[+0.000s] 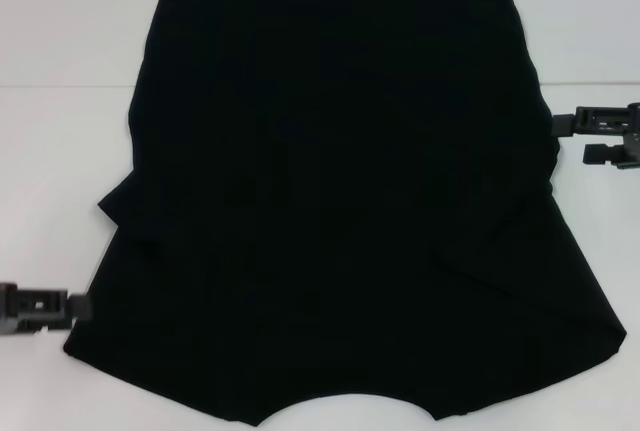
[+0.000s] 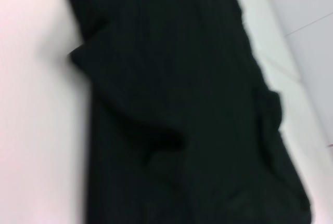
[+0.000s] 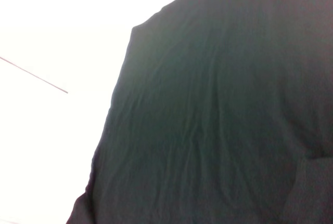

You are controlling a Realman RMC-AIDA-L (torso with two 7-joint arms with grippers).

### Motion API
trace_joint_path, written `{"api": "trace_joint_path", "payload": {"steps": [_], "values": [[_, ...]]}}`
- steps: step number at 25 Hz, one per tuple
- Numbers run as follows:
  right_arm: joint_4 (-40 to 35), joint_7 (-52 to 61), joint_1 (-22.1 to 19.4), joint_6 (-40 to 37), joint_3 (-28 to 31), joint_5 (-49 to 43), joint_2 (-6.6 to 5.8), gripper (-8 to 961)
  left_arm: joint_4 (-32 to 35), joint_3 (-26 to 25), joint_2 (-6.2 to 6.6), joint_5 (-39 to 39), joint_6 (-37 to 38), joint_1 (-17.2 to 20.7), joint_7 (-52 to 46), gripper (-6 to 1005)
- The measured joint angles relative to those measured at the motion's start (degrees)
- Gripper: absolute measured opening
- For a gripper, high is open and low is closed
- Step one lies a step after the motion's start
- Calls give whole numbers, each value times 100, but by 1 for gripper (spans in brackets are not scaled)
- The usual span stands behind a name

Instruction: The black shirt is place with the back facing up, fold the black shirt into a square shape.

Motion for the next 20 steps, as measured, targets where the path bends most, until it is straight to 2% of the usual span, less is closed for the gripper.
{"api": "trace_joint_path", "payload": {"steps": [6,14,20], "values": [[25,36,-8,-80,31,9,-2,949,-19,14,-144,543,-329,-24,-203,561],[0,40,-10,-119,47,15,-12,945,-108,22,-265,746,-789,-67,-446,565],[-1,42,-19,-130,52,20,-16,945,-112,18,-296,747,-957,-103,-542,566]]}}
